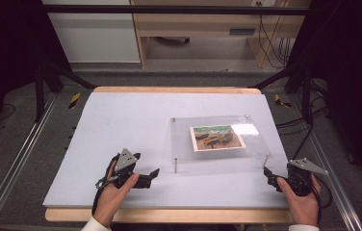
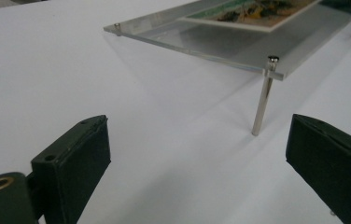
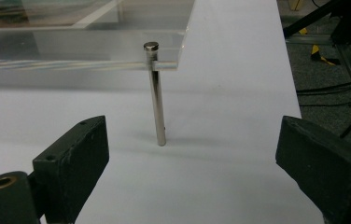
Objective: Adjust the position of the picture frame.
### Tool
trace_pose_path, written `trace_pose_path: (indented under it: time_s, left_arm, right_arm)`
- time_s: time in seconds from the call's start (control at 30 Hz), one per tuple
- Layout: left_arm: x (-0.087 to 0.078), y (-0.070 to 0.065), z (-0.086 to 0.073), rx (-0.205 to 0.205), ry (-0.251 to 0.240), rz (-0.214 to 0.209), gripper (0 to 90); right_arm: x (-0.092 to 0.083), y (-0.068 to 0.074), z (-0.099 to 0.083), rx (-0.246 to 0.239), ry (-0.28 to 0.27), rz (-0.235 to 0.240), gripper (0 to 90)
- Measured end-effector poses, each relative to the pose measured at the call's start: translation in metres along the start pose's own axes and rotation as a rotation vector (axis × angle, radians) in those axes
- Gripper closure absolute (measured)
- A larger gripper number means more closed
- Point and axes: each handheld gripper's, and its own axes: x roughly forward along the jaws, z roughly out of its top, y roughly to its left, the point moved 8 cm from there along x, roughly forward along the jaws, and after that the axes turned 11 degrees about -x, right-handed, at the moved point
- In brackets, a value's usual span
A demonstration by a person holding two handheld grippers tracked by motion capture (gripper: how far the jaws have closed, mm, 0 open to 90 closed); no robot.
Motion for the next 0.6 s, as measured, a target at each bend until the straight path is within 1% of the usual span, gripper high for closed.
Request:
trace_pose_path:
  time_s: [0.03,0.07,0.1,0.13,0.17,0.23,0.27,0.3,0.33,0.37,0.4,0.43,0.47,0.53,0.57,0.6]
  left_arm:
    - [0.000,0.001,0.001,-0.001,-0.009,-0.007,5.7]
    - [0.000,0.002,0.001,0.007,-0.010,-0.010,5.7]
    - [0.000,0.003,0.000,0.012,-0.001,-0.009,5.8]
    - [0.001,0.003,-0.002,0.018,0.004,-0.005,5.8]
    - [0.002,0.003,-0.002,0.030,0.005,0.000,5.8]
    - [0.004,0.002,-0.002,0.044,0.000,0.009,5.5]
    - [0.007,0.000,-0.002,0.045,-0.001,0.005,5.0]
    - [0.007,0.000,-0.002,0.045,-0.001,0.005,4.4]
    - [0.008,0.000,-0.002,0.055,0.000,0.012,4.4]
    - [0.009,-0.001,-0.003,0.055,-0.001,0.014,4.1]
    - [0.010,-0.002,-0.003,0.056,0.000,0.014,4.1]
    - [0.010,-0.003,-0.004,0.057,0.005,0.014,3.8]
    - [0.011,-0.004,-0.004,0.055,0.009,0.014,3.8]
    - [0.012,-0.006,-0.006,0.058,0.018,0.009,3.9]
    - [0.012,-0.006,-0.006,0.058,0.018,0.009,3.9]
    - [0.013,-0.008,-0.007,0.075,0.020,0.015,4.2]
  right_arm:
    - [0.000,0.002,0.000,-0.018,0.001,0.007,9.7]
    - [-0.001,0.004,0.000,-0.037,-0.002,0.017,9.3]
    - [-0.001,0.005,0.000,-0.047,-0.002,0.026,9.9]
    - [-0.001,0.006,0.001,-0.053,0.002,0.026,11.7]
    - [-0.001,0.006,0.001,-0.053,0.002,0.026,11.7]
    - [0.000,0.006,0.000,-0.066,0.009,0.014,15.7]
    - [0.000,0.005,0.000,-0.079,0.006,0.007,15.8]
    - [0.000,0.005,0.000,-0.079,0.006,0.007,15.8]
    - [0.001,0.004,0.000,-0.087,0.001,-0.003,16.0]
    - [0.002,0.004,0.000,-0.111,-0.005,-0.017,17.3]
    - [0.002,0.004,0.000,-0.111,-0.005,-0.017,17.3]
    - [0.002,0.003,-0.001,-0.145,-0.017,-0.034,18.4]
    - [0.002,0.003,-0.001,-0.145,-0.017,-0.034,18.4]
    - [0.002,0.004,-0.001,-0.166,-0.030,-0.039,18.4]
    - [0.002,0.004,-0.001,-0.166,-0.030,-0.039,18.4]
    - [0.003,0.005,-0.001,-0.180,-0.033,-0.045,19.3]
